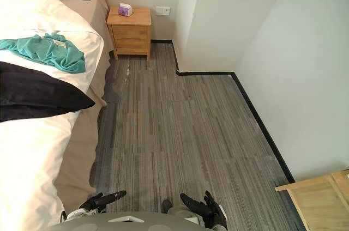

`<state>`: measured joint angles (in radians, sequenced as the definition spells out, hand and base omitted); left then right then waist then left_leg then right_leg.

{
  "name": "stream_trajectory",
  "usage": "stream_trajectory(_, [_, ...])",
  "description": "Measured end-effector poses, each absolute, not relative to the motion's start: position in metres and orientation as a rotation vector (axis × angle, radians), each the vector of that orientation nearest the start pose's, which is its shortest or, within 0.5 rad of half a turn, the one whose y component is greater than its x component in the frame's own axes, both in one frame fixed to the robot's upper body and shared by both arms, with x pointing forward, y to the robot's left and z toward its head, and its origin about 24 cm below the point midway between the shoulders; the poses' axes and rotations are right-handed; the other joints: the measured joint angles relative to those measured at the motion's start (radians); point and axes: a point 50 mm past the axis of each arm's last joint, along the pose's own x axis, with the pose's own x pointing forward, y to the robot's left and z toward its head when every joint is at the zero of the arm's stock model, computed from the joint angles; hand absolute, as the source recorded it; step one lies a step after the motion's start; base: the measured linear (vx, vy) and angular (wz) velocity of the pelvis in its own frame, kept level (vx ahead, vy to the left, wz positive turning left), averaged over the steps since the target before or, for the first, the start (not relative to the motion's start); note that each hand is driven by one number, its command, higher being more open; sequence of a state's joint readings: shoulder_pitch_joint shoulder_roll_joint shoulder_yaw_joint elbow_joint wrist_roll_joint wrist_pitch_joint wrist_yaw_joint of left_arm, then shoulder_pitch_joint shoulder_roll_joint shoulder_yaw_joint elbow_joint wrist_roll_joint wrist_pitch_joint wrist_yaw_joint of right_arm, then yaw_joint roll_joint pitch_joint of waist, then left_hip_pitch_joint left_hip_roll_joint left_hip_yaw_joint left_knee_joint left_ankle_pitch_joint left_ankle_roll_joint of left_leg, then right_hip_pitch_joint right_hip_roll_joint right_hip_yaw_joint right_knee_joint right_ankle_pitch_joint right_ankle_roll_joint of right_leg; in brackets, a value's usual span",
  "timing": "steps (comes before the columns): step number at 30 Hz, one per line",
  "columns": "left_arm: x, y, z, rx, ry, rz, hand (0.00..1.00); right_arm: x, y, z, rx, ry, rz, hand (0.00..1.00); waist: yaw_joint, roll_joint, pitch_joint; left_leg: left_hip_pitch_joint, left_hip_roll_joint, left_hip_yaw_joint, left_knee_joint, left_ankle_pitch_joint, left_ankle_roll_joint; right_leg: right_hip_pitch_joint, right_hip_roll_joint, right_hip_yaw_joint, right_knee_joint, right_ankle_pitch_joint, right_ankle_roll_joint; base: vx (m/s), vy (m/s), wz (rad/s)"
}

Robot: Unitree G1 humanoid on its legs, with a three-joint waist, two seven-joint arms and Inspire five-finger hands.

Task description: Tidy up the quilt and then pick up the clothes from the bed and put them into the laundry hamper

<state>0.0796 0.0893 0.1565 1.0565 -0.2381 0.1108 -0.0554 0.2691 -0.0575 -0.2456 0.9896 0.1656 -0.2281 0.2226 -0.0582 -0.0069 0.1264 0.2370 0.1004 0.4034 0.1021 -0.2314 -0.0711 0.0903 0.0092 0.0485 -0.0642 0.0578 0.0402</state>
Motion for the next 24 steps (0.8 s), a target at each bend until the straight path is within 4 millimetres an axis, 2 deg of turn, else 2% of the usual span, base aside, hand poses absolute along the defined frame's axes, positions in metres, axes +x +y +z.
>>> stream_trajectory(2, [0.080, 0.201, -0.166, -0.281, 1.199, 0.303, 1.00, 0.048, -0.208, -0.157, 0.269, 0.956, -0.235, 1.00, 0.000, 0.001, 0.002, -0.004, -0.006, -0.013, 0.024, 0.000, 0.000, 0.003, 0.000, 0.015, -0.009, 0.005, -0.001, -0.01, -0.016, -0.12])
stream_trajectory(5, [0.078, 0.206, -0.166, -0.317, 1.194, 0.354, 1.00, 0.054, -0.210, -0.157, 0.270, 0.955, -0.229, 1.00, 0.005, -0.004, 0.015, -0.017, -0.010, -0.105, 0.125, -0.004, 0.007, 0.026, -0.004, 0.072, -0.003, 0.006, -0.004, 0.02, -0.048, -0.39])
stream_trajectory(6, [0.077, 0.206, -0.166, -0.321, 1.194, 0.357, 1.00, 0.056, -0.211, -0.157, 0.267, 0.950, -0.230, 1.00, 0.005, 0.004, 0.021, -0.015, -0.010, -0.114, 0.137, -0.006, 0.010, 0.030, -0.004, 0.083, -0.002, 0.008, -0.005, 0.01, -0.022, -0.32])
stream_trajectory(7, [0.082, 0.193, -0.167, -0.335, 1.203, 0.276, 1.00, 0.068, -0.220, -0.155, 0.268, 0.945, -0.236, 1.00, 0.002, 0.043, 0.050, 0.053, 0.018, -0.221, 0.014, -0.031, -0.013, -0.022, 0.040, 0.061, -0.022, 0.060, -0.021, 0.02, 0.005, -0.11])
stream_trajectory(13, [0.082, 0.193, -0.168, -0.336, 1.202, 0.277, 1.00, 0.067, -0.220, -0.156, 0.270, 0.947, -0.237, 1.00, 0.001, 0.045, 0.050, 0.051, 0.031, -0.218, 0.011, -0.033, -0.017, -0.024, 0.047, 0.057, -0.021, 0.067, -0.015, 0.03, 0.024, -0.01])
stream_trajectory(18, [0.082, 0.191, -0.167, -0.383, 1.170, 0.304, 1.00, 0.070, -0.219, -0.154, 0.301, 0.922, -0.260, 1.00, 0.003, 0.047, 0.051, 0.011, 0.032, -0.215, 0.000, -0.030, -0.014, -0.066, 0.030, 0.013, -0.003, 0.049, -0.027, 0.05, 0.039, 0.10])
stream_trajectory(20, [0.084, 0.189, -0.166, -0.386, 1.151, 0.304, 1.00, 0.071, -0.221, -0.152, 0.311, 0.903, -0.271, 1.00, 0.006, 0.054, 0.056, -0.003, 0.035, -0.211, 0.004, -0.027, -0.016, -0.120, 0.029, -0.005, 0.093, 0.004, -0.020, 0.07, 0.041, 0.18])
stream_trajectory(22, [0.087, 0.190, -0.165, -0.388, 1.126, 0.326, 1.00, 0.072, -0.220, -0.152, 0.339, 0.895, -0.290, 1.00, 0.008, 0.044, 0.065, -0.009, 0.031, -0.202, 0.018, -0.029, -0.019, -0.207, 0.009, -0.049, 0.286, -0.105, -0.016, 0.05, 0.007, 0.30])
stream_trajectory(23, [0.087, 0.191, -0.165, -0.387, 1.120, 0.331, 1.00, 0.072, -0.219, -0.152, 0.348, 0.892, -0.293, 1.00, 0.008, 0.040, 0.067, -0.008, 0.029, -0.200, 0.019, -0.032, -0.022, -0.225, 0.000, -0.065, 0.328, -0.135, -0.018, 0.02, -0.046, 0.31])
stream_trajectory(24, [0.091, 0.193, -0.163, -0.373, 1.100, 0.337, 1.00, 0.071, -0.218, -0.153, 0.355, 0.896, -0.294, 1.00, 0.009, 0.033, 0.071, -0.007, 0.026, -0.199, 0.022, -0.040, -0.033, -0.250, -0.022, -0.107, 0.397, -0.191, -0.026, 0.05, -0.081, 0.14])
